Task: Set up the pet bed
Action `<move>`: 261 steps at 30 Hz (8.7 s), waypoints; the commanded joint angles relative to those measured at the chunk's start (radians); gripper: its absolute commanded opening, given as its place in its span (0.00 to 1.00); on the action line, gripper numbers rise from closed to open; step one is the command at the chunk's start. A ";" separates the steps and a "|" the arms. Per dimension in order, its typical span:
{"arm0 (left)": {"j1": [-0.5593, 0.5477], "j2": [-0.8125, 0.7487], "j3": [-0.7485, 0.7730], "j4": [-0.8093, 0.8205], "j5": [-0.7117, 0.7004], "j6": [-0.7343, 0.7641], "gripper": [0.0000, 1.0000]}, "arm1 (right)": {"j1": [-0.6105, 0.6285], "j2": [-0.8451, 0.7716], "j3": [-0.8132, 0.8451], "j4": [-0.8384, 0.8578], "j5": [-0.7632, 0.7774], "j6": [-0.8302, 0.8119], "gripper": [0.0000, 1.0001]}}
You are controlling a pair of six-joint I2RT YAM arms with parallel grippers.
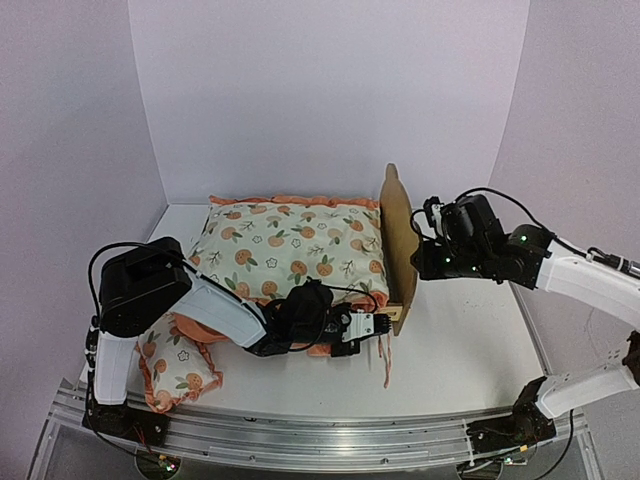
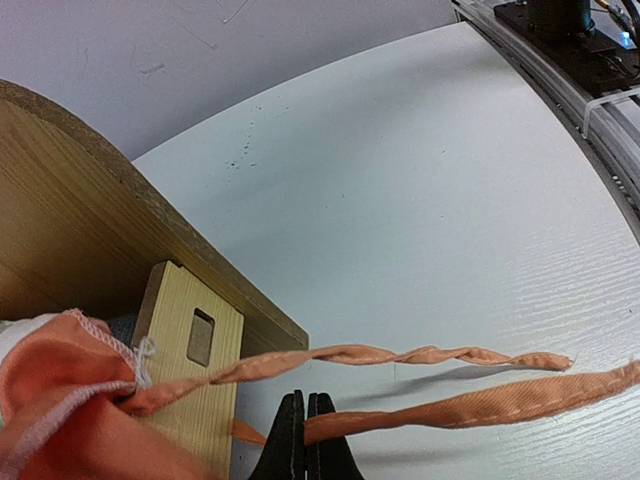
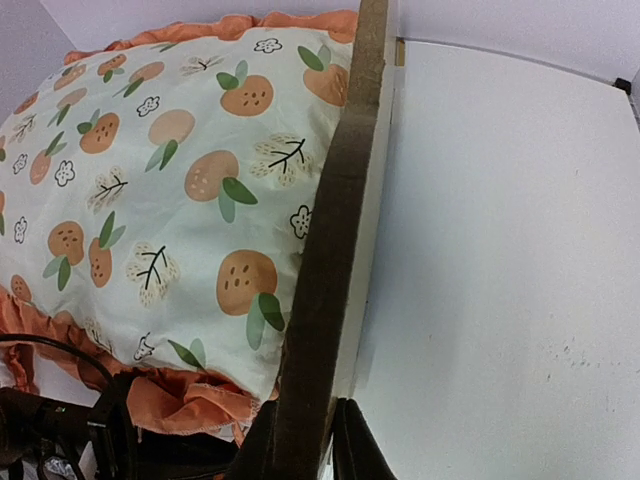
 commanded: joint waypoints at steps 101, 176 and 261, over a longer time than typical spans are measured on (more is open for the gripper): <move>0.075 -0.047 0.132 -0.399 0.203 -0.334 0.48 | 0.137 0.340 -0.583 0.943 -0.560 0.491 0.00; 0.168 -0.243 0.101 -0.720 0.018 -0.356 0.00 | 0.146 0.197 -0.433 0.577 -0.329 0.315 0.50; 0.139 -0.133 0.001 -0.391 0.015 -0.106 0.00 | 0.233 0.162 -0.422 0.407 -0.158 0.295 0.00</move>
